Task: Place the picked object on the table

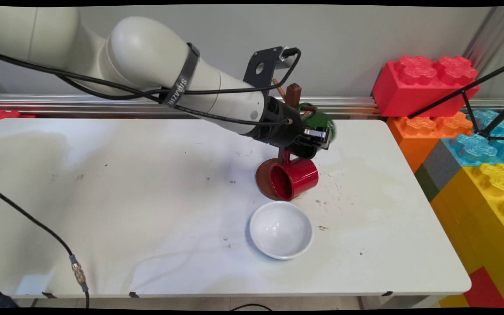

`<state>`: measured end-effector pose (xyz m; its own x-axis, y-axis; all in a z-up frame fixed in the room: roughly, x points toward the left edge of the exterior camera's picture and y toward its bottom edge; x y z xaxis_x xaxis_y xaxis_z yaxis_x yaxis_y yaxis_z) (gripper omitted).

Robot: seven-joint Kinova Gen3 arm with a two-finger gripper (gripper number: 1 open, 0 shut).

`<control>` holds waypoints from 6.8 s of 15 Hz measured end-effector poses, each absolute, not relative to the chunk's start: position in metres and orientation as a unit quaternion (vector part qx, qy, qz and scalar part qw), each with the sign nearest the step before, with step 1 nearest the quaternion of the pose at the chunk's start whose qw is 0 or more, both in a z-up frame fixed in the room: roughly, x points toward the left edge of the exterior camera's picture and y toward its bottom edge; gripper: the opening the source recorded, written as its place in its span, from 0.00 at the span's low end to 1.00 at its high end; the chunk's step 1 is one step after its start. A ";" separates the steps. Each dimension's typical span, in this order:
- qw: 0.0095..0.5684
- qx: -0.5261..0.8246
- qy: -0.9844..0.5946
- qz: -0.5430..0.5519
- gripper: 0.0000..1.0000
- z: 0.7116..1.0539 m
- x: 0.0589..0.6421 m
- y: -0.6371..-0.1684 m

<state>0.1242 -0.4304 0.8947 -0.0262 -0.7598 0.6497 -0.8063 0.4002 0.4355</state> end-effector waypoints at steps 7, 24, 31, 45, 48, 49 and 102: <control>0.430 0.554 -0.712 0.024 0.00 0.892 0.130 -0.427; 0.467 0.525 -0.712 -0.002 0.00 0.925 0.124 -0.406; 0.481 0.504 -0.717 -0.026 0.00 0.951 0.120 -0.377; 0.434 0.408 -0.803 -0.025 0.00 0.982 0.198 -0.345; 0.410 0.390 -0.824 -0.022 0.00 0.992 0.223 -0.342; 0.399 0.384 -0.833 -0.020 0.00 0.996 0.233 -0.341; 0.059 0.262 -0.963 0.005 0.00 0.839 0.237 -0.360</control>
<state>0.2373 -0.3596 0.8394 -0.8561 -0.5034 0.1165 -0.5047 0.8631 0.0209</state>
